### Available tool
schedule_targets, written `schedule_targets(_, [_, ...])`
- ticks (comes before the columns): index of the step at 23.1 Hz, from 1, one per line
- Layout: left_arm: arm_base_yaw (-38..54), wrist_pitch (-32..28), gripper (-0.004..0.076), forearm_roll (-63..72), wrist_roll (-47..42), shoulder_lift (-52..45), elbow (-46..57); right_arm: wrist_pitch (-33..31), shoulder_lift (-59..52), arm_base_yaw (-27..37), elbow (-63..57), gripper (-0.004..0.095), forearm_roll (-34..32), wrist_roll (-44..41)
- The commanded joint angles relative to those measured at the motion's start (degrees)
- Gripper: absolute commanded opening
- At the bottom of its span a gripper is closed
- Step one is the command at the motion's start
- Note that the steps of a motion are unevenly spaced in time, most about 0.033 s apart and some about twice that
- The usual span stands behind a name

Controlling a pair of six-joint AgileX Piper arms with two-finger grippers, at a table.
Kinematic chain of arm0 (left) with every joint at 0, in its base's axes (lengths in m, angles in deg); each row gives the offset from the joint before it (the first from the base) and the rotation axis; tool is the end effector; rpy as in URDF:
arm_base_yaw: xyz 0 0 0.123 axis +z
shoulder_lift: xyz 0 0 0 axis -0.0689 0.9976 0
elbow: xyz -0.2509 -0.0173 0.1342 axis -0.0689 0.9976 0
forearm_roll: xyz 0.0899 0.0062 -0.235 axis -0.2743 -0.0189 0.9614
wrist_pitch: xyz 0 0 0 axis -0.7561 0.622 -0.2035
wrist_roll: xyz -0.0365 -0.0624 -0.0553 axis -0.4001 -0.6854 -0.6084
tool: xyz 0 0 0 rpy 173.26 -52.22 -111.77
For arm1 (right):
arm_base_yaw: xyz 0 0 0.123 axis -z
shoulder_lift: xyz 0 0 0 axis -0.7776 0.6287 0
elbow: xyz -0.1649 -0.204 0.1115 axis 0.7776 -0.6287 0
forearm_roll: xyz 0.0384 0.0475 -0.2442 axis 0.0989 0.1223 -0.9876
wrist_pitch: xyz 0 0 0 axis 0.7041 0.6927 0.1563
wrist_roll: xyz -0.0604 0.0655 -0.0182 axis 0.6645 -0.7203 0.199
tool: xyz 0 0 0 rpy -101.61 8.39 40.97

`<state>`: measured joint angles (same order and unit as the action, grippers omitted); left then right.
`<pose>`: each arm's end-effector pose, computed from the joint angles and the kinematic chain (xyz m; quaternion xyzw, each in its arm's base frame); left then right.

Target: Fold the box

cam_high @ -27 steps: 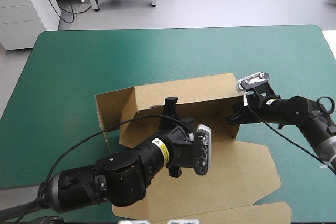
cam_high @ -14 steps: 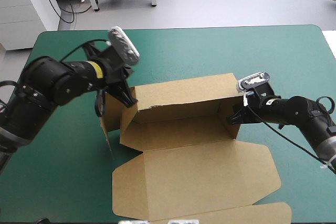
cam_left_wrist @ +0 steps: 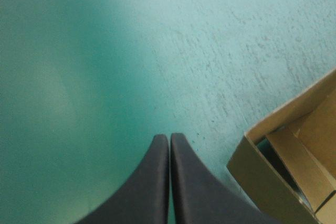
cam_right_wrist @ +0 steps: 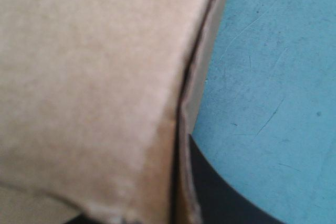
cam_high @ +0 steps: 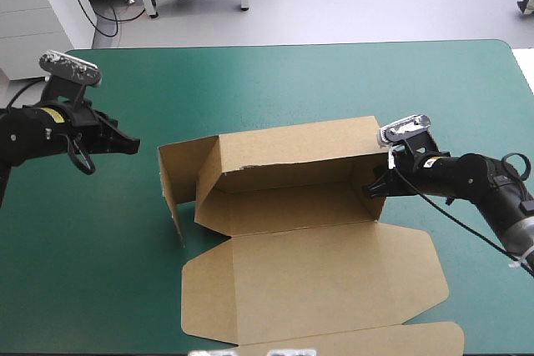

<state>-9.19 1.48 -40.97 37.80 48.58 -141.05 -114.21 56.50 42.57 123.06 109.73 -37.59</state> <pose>0.2268 -0.0304 0.4361 0.1803 0.9062 -0.0173 0.3820 0.2484 0.0613 0.2966 -0.2209 0.9008 0.1100 0.3574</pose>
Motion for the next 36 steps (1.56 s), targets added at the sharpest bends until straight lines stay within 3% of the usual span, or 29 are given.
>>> schedule_targets(1, [0.15, -5.66, -0.0008, -0.15, -0.77, -4.75, 4.52, -0.33, -1.77, -0.08, 1.57, -0.002, -0.42, 0.14])
schedule_targets(8, [0.15, -7.71, -0.0008, -6.14, -3.22, -9.43, 10.06, -11.82, -1.66, -0.08, 9.64, -0.002, -6.77, -9.12])
schedule_targets(15, [0.15, -9.84, -0.0008, -6.14, -3.22, -9.45, 10.06, -30.01, 3.89, -0.08, 22.07, -0.002, -15.56, -14.97])
schedule_targets(28, [0.15, -9.84, -0.0008, -5.98, -3.22, -9.45, 10.06, -30.13, 34.64, -0.08, 46.54, -0.0003, -16.8, -14.78])
schedule_targets(30, [0.15, -9.84, -0.0008, -5.98, -3.22, -9.45, 10.06, -30.13, 37.57, -0.08, 50.14, 0.0094, -16.28, -14.58])
schedule_targets(31, [0.15, -9.84, -0.0008, -5.98, -3.22, -9.45, 10.06, -29.76, 38.56, -0.08, 52.16, 0.0231, -15.73, -14.5])
schedule_targets(33, [0.15, -9.84, -0.0008, -5.98, -3.22, -9.45, 10.06, -28.96, 38.84, -0.08, 53.51, 0.0405, -15.6, -14.5])
schedule_targets(36, [0.15, -9.84, -0.0008, -5.98, -3.22, -9.45, 10.06, -29.77, 38.74, -0.08, 55.58, 0.0615, -15.7, -14.5])
